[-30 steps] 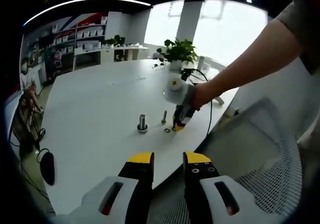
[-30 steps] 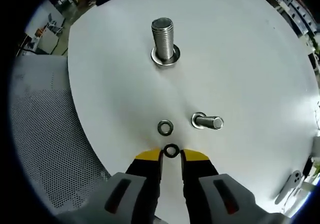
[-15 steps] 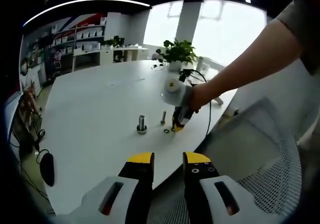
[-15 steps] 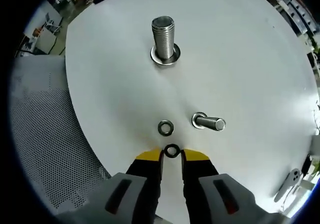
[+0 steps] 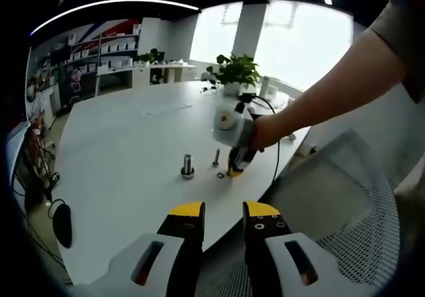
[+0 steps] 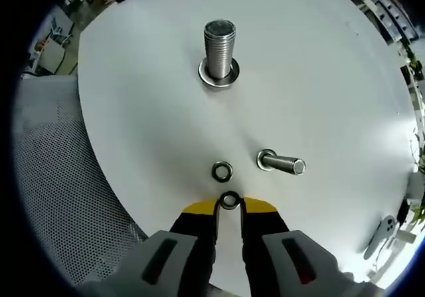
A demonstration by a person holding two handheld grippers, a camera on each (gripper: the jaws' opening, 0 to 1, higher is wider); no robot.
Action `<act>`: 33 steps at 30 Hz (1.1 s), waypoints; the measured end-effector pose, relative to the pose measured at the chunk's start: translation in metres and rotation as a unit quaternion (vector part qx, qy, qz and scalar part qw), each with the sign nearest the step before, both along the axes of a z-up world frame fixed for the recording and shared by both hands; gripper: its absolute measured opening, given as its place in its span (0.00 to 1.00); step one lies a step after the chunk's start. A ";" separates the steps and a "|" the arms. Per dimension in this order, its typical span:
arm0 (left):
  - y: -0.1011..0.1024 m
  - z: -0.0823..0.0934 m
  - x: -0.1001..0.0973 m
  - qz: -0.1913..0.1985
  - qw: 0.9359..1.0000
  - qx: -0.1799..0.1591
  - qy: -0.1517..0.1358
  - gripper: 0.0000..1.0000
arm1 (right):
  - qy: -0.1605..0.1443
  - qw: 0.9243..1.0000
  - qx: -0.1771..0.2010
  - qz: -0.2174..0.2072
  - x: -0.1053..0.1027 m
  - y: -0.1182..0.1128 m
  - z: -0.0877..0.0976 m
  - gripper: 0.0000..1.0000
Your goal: Place the washer onto the threaded stud by aligning its center hole with the stud, sliding it down to the base, and recovering from edge contact or off-axis alignment until the washer reaches the visible bottom stop.
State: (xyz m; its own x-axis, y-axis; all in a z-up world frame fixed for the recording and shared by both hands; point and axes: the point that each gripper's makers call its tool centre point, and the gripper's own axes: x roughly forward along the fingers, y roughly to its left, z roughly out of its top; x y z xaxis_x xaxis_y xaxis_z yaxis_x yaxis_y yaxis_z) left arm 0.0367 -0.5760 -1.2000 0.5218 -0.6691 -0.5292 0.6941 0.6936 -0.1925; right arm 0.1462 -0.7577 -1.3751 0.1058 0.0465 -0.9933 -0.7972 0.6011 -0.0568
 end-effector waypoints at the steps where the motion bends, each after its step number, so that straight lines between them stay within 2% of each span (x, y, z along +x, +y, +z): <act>1: 0.000 0.000 0.000 0.000 1.000 0.000 0.000 0.21 | -0.007 1.000 0.006 -0.005 0.000 0.000 0.000 0.15; 5: -0.001 0.001 0.000 -0.001 1.000 -0.002 -0.001 0.21 | -0.027 0.999 0.020 -0.004 -0.001 0.000 0.001 0.14; 9: -0.001 0.001 -0.001 -0.003 1.000 -0.003 0.000 0.21 | -0.025 0.999 0.027 -0.011 -0.001 -0.001 0.000 0.14; 12: -0.001 0.001 -0.001 -0.003 1.000 -0.003 0.000 0.21 | -0.041 0.999 0.013 0.005 0.001 -0.006 0.001 0.14; 14: -0.001 0.001 -0.001 -0.003 1.000 -0.003 0.000 0.21 | -0.029 0.999 0.019 -0.006 -0.003 -0.005 0.001 0.14; 27: -0.001 0.002 0.000 -0.002 1.000 -0.005 -0.002 0.21 | -0.051 0.998 0.044 -0.020 0.012 -0.014 0.022 0.14; 33: 0.000 0.002 0.001 0.002 1.000 -0.006 -0.003 0.20 | -0.073 0.995 0.063 -0.017 0.019 -0.011 0.040 0.14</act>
State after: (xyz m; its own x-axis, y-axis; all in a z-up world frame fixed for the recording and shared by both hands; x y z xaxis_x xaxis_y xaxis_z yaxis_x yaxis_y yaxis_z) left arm 0.0382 -0.5761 -1.1975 0.5284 -0.6731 -0.5174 0.6924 0.6944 -0.1962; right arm 0.1653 -0.7685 -1.3356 0.2527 0.1629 -0.9537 -0.7653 0.6367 -0.0941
